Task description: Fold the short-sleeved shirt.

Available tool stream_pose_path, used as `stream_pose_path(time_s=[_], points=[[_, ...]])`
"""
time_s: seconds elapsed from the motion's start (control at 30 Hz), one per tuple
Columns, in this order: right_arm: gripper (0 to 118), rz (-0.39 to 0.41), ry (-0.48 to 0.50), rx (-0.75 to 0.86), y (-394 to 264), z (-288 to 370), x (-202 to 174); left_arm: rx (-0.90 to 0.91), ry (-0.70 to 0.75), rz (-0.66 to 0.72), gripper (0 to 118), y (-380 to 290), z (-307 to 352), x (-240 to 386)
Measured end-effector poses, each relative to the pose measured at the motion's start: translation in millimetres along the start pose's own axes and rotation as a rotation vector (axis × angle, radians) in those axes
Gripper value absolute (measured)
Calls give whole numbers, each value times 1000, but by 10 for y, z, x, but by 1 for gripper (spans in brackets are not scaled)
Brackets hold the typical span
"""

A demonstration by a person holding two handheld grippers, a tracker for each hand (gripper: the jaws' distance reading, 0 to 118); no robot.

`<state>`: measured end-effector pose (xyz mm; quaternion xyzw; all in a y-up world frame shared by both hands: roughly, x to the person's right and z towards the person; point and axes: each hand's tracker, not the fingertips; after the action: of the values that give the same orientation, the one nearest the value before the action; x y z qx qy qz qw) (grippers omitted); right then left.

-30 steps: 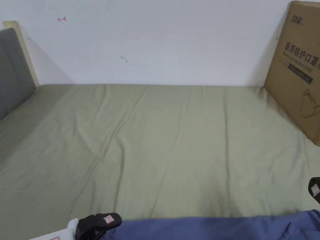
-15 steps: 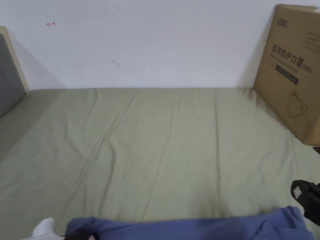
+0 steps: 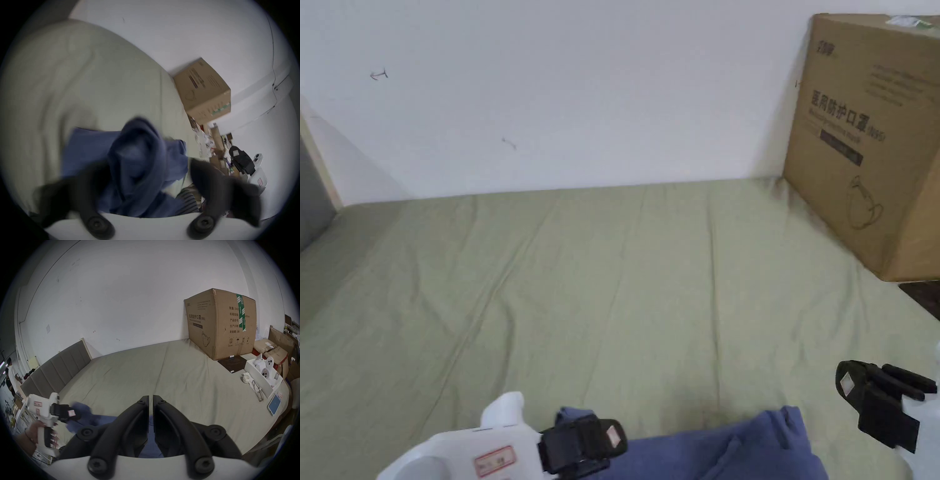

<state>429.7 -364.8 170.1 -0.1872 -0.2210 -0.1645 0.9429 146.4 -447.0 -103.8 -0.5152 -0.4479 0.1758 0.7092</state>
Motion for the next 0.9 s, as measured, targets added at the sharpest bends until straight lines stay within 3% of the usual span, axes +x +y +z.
stream_pose_path(time_s=[0.03, 0.17, 0.27, 0.3, 0.33, 0.37, 0.4, 0.43, 0.57, 0.7, 0.77, 0.9], points=[[5, -6, 2, -1, 2, 13, 9, -23, 18, -21, 111, -26, -10, 41], [5, -14, 4, 3, -6, 66, 65, 45, 65, -62, 112, 43, -115, -57], [5, -17, -1, -2, -32, 56, 127, 86, 124, -98, 112, 94, 59, -189], [5, -21, -6, -5, -42, 44, 154, 122, 156, -126, 108, 8, 304, 88], [5, -28, -11, -9, -58, 25, 181, 147, 192, -158, 99, -5, 373, 114], [5, -38, -13, -12, -70, 12, 207, 148, 217, -177, 79, -9, 389, 133], [5, -52, -14, -15, -84, -5, 237, 132, 238, -191, 35, -22, 370, 157], [5, -67, -15, -19, -94, -18, 259, 105, 246, -198, 5, 48, 276, 40], [5, -103, -25, -31, -121, -30, 306, -9, 247, -212, 2, -7, -135, 7], [5, -92, -32, -39, -139, -8, 312, -301, 373, -355, 2, -154, -898, 36], [5, -73, -39, -45, -160, -16, 315, -412, 333, -414, 2, -310, -1242, 65], [5, -72, -39, -54, -166, -6, 293, -359, 416, -531, 2, -385, -1246, 322]])
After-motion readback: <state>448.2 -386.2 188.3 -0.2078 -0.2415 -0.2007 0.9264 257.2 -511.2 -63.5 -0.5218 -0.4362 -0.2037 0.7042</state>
